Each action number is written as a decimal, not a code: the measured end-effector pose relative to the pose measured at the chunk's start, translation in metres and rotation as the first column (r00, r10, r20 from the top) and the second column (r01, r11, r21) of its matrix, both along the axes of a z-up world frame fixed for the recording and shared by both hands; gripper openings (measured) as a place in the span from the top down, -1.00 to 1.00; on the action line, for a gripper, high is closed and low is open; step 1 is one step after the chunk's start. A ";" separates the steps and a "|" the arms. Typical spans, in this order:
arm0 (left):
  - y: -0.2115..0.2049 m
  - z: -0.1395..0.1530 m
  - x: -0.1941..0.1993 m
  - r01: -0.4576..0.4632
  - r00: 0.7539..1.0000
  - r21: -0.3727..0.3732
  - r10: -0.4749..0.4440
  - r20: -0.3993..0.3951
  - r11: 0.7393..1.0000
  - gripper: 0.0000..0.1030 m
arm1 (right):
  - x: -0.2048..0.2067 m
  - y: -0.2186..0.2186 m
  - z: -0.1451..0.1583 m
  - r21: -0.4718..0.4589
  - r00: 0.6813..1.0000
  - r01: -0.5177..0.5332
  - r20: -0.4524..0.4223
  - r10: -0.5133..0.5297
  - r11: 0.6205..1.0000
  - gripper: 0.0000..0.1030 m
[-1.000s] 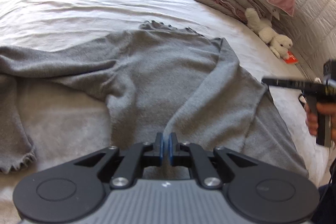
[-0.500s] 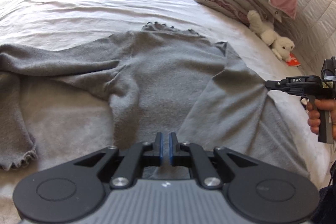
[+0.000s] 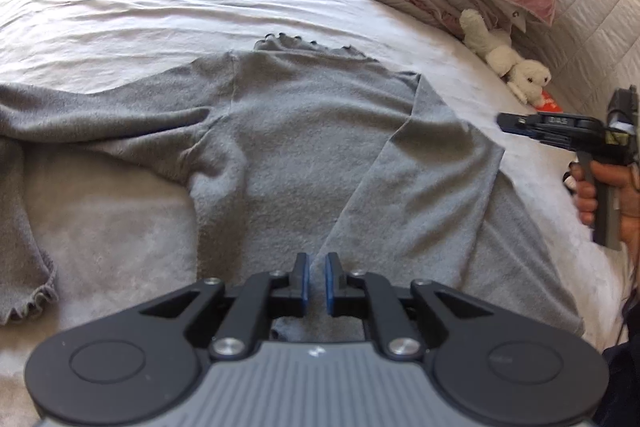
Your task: Fold clothes
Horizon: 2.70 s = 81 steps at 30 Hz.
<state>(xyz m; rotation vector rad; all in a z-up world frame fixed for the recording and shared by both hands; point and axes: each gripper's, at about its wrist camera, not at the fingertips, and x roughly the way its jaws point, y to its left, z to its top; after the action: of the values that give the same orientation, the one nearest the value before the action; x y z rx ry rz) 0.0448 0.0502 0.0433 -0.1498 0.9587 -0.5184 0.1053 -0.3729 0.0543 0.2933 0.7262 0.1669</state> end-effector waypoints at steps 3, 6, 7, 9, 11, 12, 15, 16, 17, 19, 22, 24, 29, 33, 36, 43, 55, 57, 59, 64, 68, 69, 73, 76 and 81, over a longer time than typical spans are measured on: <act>-0.003 0.002 0.001 0.008 1.000 0.001 -0.008 0.014 1.000 0.86 | 0.021 0.012 -0.002 -0.029 0.999 -0.032 0.025 0.032 0.999 0.05; -0.003 0.001 0.003 0.006 1.000 0.010 -0.006 0.013 1.000 0.86 | 0.050 0.024 -0.006 -0.044 0.998 -0.053 0.033 0.055 0.998 -0.12; -0.003 0.000 0.004 0.004 1.000 0.013 -0.005 0.012 1.000 0.86 | 0.060 0.028 -0.008 -0.043 0.998 -0.060 0.029 0.061 0.997 -0.12; -0.002 -0.001 0.005 -0.002 1.000 0.017 0.001 0.006 1.000 0.86 | 0.084 0.035 -0.015 -0.052 0.997 -0.071 -0.005 0.071 0.996 -0.12; 0.000 -0.001 0.007 -0.005 1.000 0.015 0.005 0.006 1.000 0.86 | 0.103 0.044 -0.027 -0.068 0.992 -0.111 -0.070 0.106 0.992 -0.04; 0.002 -0.001 0.008 -0.007 1.000 0.013 0.007 0.007 1.000 0.86 | 0.109 0.050 -0.032 -0.090 0.985 -0.152 -0.099 0.143 0.984 0.19; 0.001 -0.001 0.009 -0.003 1.000 0.029 0.003 0.020 1.000 0.86 | 0.114 0.053 -0.024 -0.169 0.978 -0.206 -0.051 0.200 0.964 0.93; 0.001 0.000 0.009 -0.002 1.000 0.036 0.001 0.025 0.999 0.86 | 0.116 0.052 -0.019 -0.181 0.976 -0.215 -0.024 0.214 0.960 0.94; 0.000 0.000 0.010 0.000 1.000 0.044 -0.002 0.030 0.999 0.86 | 0.118 0.050 -0.013 -0.193 0.974 -0.224 0.004 0.229 0.955 0.94; -0.002 -0.002 0.010 0.006 1.000 0.056 -0.007 0.029 0.998 0.86 | 0.126 0.054 -0.015 -0.282 0.974 -0.213 0.009 0.225 0.935 0.97; -0.006 -0.005 0.012 0.010 1.000 0.081 -0.012 0.018 0.997 0.86 | 0.137 0.053 -0.042 -0.393 0.990 -0.137 -0.064 0.122 0.909 0.94; -0.007 -0.004 0.011 0.013 1.000 0.078 -0.015 0.022 0.997 0.86 | 0.121 0.040 -0.031 -0.343 0.996 -0.084 -0.002 0.088 0.936 0.71; -0.008 0.000 0.008 0.017 0.999 0.068 -0.020 0.042 0.998 0.84 | 0.064 0.015 0.000 -0.139 0.986 -0.164 0.010 0.167 0.977 0.57; -0.011 -0.001 0.006 0.020 0.999 0.072 -0.023 0.046 0.997 0.84 | 0.024 0.022 -0.011 -0.128 0.943 -0.331 -0.089 0.322 0.935 0.11; -0.012 -0.006 0.003 0.018 0.999 0.086 -0.021 0.036 0.996 0.83 | 0.020 0.029 -0.027 -0.172 0.950 -0.299 -0.140 0.278 0.938 0.92; -0.013 -0.012 -0.006 0.017 0.999 0.124 -0.022 0.040 0.992 0.82 | 0.015 0.022 -0.014 -0.098 0.983 -0.106 -0.161 0.090 0.989 0.90; 0.005 0.001 -0.017 0.002 0.999 0.066 -0.004 0.034 0.998 0.69 | -0.048 0.031 0.004 -0.188 0.996 0.029 -0.077 -0.044 0.982 -0.18; 0.009 0.005 -0.023 0.001 0.999 0.063 -0.004 0.046 0.998 0.62 | -0.075 0.036 -0.003 -0.189 0.990 0.027 -0.129 -0.052 0.982 -0.20; 0.013 0.007 -0.028 -0.005 0.999 0.061 0.002 0.046 0.998 0.56 | -0.103 0.041 -0.014 -0.172 0.980 0.023 -0.189 -0.056 0.985 -0.20; 0.029 0.008 -0.037 -0.064 0.998 0.053 0.064 0.007 0.997 0.53 | -0.172 0.044 -0.019 -0.157 0.966 0.069 -0.235 -0.105 0.985 -0.20; 0.048 0.005 -0.058 -0.119 0.990 0.005 0.119 -0.070 0.993 0.53 | -0.206 0.049 -0.019 -0.136 0.962 0.084 -0.246 -0.116 0.987 -0.18; 0.054 0.002 -0.068 -0.128 0.988 -0.022 0.126 -0.095 0.991 0.52 | -0.211 0.049 -0.021 -0.136 0.963 0.080 -0.247 -0.112 0.987 -0.17; 0.066 -0.009 -0.113 -0.149 0.979 -0.078 0.135 -0.153 0.986 0.49 | -0.234 0.038 -0.025 -0.047 0.964 0.128 -0.227 -0.135 0.991 -0.14; 0.060 -0.017 -0.135 -0.161 0.978 -0.101 0.145 -0.150 0.982 0.45 | -0.243 0.037 -0.028 -0.025 0.973 0.121 -0.193 -0.124 0.992 -0.06; 0.038 -0.017 -0.145 -0.125 0.987 -0.026 0.122 -0.102 0.992 0.95 | -0.238 0.041 -0.028 -0.036 0.982 0.094 -0.163 -0.098 0.995 0.81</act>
<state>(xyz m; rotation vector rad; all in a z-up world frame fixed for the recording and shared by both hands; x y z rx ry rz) -0.1005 0.0884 0.0263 -0.2651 1.0324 -0.4150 -0.1325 -0.3314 0.0258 0.3170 0.8754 0.0407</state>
